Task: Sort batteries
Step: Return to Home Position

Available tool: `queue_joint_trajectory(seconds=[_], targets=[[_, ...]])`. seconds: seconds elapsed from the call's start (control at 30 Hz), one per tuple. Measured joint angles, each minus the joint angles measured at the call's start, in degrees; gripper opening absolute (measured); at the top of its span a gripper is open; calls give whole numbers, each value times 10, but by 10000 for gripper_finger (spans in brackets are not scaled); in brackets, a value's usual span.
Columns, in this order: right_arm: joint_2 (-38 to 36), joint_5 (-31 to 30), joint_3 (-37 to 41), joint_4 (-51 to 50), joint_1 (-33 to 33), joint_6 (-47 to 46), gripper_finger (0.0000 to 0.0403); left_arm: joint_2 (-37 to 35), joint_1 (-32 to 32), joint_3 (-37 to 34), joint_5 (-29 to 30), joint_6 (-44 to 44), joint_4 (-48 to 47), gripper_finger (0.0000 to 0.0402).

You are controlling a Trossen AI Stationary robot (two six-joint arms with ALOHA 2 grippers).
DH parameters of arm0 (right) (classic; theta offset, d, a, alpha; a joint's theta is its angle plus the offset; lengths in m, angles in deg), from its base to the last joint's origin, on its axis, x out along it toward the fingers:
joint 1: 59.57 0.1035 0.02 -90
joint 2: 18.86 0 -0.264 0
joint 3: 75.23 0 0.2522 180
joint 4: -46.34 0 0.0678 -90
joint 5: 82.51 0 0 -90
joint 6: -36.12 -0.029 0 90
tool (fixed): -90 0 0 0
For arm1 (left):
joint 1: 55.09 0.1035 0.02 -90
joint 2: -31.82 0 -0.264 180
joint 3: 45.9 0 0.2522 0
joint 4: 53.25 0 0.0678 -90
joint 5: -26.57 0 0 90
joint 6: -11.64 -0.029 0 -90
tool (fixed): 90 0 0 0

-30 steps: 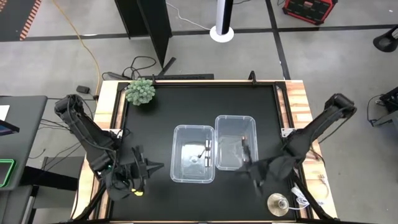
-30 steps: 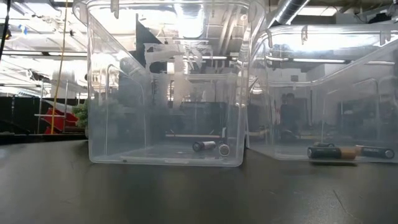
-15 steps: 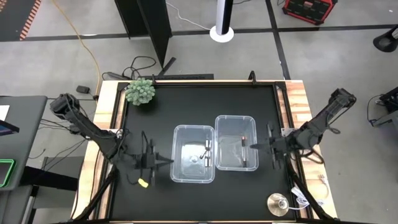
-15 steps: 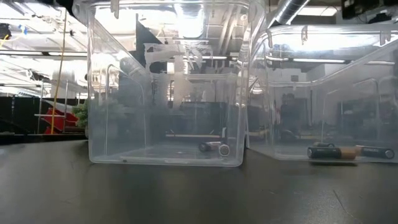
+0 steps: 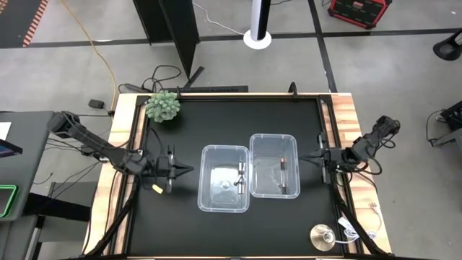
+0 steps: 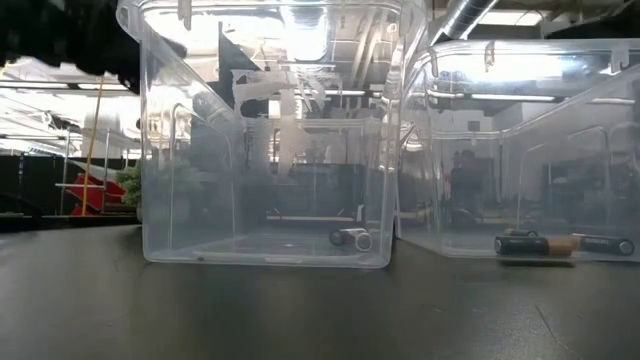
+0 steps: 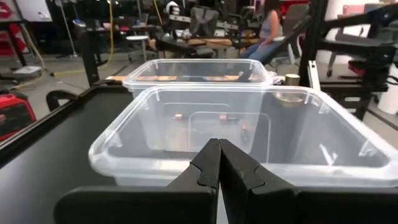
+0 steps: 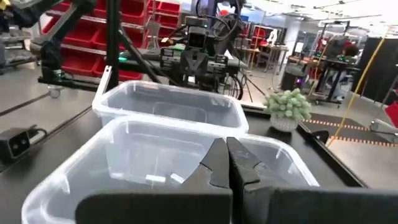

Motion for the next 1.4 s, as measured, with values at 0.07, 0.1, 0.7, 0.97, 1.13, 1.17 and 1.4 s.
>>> queue_joint_trajectory(seconds=[0.07,0.1,0.7,0.97,1.13,1.17,1.4], targets=[[-18,29,11,6,-5,8,0,-9,13,-23,-9,-9,26,0],[-18,38,12,14,-8,16,0,-11,23,-33,-17,-12,41,0],[-18,304,79,77,-185,8,0,-16,235,-93,-231,-9,122,0],[-18,389,88,48,-278,-20,0,-103,251,-93,-238,-14,13,0],[-18,407,88,34,-293,-20,0,-200,251,-122,-238,-8,-30,0],[-18,407,88,35,-295,-19,0,-222,251,-122,-236,-5,-41,0],[-18,407,88,29,-295,-17,0,-344,250,-124,-231,5,-186,0]])
